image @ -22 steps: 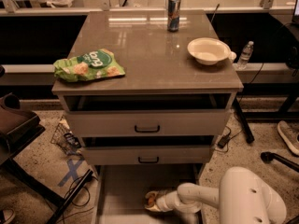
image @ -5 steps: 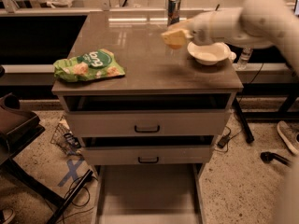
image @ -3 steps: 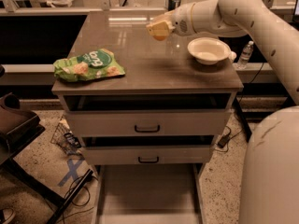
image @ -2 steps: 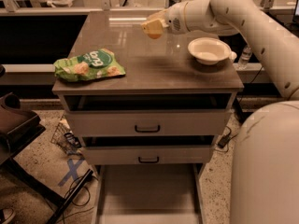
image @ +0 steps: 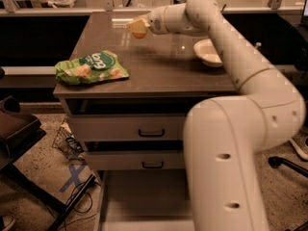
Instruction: Pick orange from bottom drawer and place on counter
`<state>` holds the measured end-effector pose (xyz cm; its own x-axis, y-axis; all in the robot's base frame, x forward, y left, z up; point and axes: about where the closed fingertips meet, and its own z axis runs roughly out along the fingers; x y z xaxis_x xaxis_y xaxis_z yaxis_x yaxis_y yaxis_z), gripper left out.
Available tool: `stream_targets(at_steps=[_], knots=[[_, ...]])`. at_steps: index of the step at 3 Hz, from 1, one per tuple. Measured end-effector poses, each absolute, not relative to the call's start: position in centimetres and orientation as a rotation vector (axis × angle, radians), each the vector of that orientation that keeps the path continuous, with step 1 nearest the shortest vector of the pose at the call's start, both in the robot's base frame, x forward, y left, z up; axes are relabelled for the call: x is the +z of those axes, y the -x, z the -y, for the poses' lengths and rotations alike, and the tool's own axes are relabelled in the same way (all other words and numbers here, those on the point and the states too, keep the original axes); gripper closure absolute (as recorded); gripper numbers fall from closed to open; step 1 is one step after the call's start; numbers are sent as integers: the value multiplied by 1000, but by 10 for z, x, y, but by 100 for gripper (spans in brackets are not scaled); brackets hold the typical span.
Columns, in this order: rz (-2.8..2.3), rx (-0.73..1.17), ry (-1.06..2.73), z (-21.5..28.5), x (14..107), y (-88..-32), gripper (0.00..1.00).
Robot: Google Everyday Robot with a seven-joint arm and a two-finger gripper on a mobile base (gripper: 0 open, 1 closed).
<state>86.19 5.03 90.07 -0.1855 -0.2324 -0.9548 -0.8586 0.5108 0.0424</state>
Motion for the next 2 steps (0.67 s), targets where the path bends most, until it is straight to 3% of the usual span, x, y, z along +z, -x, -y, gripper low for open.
stream_targets(at_steps=[2], knots=[[-1720, 723, 938, -103, 895, -903, 100]])
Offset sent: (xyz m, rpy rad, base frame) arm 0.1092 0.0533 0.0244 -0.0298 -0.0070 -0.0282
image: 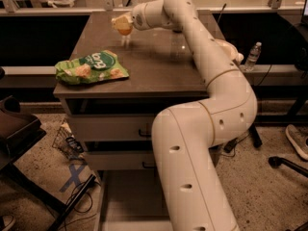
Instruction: Pick orange from bottom drawer and place on counter
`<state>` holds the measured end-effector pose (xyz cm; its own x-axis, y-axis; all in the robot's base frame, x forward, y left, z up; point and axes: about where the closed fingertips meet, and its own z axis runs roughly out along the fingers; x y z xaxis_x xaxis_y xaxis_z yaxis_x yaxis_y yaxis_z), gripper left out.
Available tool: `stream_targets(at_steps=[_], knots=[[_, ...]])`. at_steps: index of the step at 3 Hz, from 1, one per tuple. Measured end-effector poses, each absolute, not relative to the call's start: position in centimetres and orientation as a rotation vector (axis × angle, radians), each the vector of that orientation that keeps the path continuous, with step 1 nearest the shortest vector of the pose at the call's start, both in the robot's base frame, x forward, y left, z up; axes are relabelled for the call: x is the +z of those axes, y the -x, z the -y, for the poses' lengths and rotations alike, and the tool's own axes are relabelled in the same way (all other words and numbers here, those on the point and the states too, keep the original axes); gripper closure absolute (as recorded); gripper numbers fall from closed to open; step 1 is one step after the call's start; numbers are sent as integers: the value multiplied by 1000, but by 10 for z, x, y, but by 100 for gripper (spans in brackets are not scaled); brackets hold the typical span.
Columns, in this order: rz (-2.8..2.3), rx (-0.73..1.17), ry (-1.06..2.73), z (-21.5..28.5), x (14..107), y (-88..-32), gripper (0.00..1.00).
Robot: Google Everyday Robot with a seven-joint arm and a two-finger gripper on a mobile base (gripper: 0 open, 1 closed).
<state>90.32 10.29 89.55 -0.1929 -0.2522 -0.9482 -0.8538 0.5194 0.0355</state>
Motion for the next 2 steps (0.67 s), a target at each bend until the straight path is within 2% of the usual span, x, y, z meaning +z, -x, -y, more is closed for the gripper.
stream_targets(at_steps=[2], knots=[[-1816, 603, 977, -120, 881, -912, 100]])
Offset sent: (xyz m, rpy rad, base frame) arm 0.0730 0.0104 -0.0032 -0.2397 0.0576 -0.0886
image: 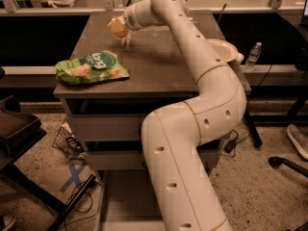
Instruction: Pick orange from bottom drawer and place on counter
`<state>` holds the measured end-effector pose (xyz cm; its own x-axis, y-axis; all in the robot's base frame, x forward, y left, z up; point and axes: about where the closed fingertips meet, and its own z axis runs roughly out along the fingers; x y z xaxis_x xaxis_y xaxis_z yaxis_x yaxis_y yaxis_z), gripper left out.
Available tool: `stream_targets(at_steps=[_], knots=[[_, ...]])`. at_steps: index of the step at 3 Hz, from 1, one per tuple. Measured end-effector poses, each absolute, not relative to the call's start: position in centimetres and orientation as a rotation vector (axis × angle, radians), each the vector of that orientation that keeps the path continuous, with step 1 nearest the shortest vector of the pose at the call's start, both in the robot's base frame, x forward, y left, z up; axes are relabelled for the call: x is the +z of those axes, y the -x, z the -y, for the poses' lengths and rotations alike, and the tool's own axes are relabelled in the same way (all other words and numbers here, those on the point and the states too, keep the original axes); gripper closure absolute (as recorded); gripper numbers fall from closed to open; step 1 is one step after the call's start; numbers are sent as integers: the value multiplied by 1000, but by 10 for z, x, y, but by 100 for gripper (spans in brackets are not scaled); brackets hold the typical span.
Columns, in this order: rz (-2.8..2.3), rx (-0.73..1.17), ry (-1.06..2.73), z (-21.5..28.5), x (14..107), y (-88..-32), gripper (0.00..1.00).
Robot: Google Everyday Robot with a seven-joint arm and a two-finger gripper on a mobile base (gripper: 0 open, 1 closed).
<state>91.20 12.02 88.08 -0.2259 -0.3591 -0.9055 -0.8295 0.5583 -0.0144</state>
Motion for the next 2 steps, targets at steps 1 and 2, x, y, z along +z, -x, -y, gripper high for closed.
stream_targets(at_steps=[1, 2], knots=[[-1889, 551, 986, -121, 863, -915, 100], [-1963, 526, 988, -119, 842, -914, 100]])
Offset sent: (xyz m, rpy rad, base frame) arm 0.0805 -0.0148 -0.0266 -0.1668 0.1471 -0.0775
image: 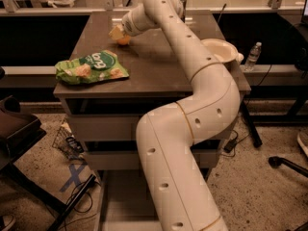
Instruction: Pick orange from bottom drawer and place on counter
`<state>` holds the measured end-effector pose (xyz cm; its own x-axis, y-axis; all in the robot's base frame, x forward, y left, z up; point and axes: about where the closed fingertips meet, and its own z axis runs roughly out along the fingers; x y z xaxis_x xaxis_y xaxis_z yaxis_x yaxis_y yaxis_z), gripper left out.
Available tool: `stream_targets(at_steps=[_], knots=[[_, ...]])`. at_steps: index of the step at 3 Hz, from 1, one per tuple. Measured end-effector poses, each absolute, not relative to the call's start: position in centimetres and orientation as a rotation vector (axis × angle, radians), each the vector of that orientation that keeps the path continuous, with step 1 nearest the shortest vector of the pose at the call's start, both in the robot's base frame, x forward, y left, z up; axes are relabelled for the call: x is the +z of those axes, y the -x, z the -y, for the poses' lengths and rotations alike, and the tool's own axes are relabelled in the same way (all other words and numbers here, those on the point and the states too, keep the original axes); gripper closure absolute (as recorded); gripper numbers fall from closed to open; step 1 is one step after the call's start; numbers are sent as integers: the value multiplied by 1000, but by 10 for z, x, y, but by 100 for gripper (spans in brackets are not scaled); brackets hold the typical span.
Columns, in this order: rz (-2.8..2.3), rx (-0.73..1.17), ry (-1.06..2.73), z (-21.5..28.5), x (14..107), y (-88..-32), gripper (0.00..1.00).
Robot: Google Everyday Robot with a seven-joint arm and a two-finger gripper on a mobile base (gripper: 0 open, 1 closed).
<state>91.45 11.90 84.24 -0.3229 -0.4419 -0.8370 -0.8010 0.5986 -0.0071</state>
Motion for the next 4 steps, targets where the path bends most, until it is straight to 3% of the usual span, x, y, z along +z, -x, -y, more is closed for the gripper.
stream_targets(at_steps=[1, 4], knots=[[-1974, 525, 990, -121, 837, -914, 87], [-1974, 526, 991, -121, 841, -913, 17]])
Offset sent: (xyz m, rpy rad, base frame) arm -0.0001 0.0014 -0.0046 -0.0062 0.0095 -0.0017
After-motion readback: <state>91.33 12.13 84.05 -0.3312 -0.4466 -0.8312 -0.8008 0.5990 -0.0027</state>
